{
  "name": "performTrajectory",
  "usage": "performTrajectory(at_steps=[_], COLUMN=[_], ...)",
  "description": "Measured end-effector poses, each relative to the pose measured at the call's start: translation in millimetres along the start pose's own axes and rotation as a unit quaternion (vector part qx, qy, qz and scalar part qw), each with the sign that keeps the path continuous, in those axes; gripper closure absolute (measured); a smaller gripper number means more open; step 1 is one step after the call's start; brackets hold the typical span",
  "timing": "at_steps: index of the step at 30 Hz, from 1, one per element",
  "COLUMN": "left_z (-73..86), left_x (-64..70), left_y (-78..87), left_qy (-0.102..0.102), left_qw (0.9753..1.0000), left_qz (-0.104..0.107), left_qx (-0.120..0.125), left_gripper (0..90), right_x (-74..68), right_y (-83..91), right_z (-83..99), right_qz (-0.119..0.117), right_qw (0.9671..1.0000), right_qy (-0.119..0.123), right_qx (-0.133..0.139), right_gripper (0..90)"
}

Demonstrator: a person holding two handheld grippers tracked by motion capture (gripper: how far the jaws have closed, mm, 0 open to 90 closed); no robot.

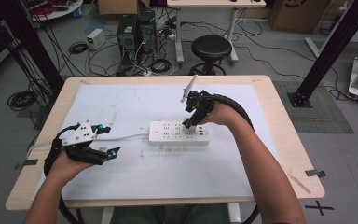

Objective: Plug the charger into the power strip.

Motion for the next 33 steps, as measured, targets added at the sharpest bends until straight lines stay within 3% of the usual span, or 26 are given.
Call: performTrajectory(at_steps=[5,8,12,17,25,33], left_z=[-4.0,-7.4,-12.3,-14.2,-15.6,-14.0], left_x=[0.3,0.8,1.5,1.2,3.5,-1.3], left_y=[2.5,3.8,6.1,9.1,8.3,7.8], left_qy=[-0.004,-0.008,-0.011,-0.015,-0.009,-0.009], left_qw=[1.0,0.9999,0.9998,0.9997,0.9995,0.9997], left_qz=[0.0,0.001,0.004,0.006,0.009,0.009], left_qx=[0.004,0.006,0.014,0.02,0.028,0.022], left_gripper=[20.9,21.0,21.0,21.0,21.0,21.0], right_x=[-9.8,-17.8,-26.9,-40.8,-57.1,-70.9], right_y=[15.5,27.2,41.5,52.3,64.0,73.4], right_z=[9.9,16.8,28.4,43.5,73.7,99.6], right_qz=[0.004,0.003,0.013,0.024,0.036,0.052], right_qw=[0.9981,0.9936,0.9835,0.9718,0.9618,0.9555], right_qy=[-0.035,-0.057,-0.089,-0.108,-0.125,-0.129], right_qx=[0.051,0.098,0.157,0.208,0.241,0.26], right_gripper=[28.6,26.2,21.2,20.4,20.4,19.9])
Point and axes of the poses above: each handheld gripper's, and its own axes: y roughly backward along the jaws, z roughly out of its underside, x roughly to its right, the point moved 4 cm from there along -y, roughly forward along the jaws, and after that the axes turned 1 degree about -y, right-handed, at the moved point
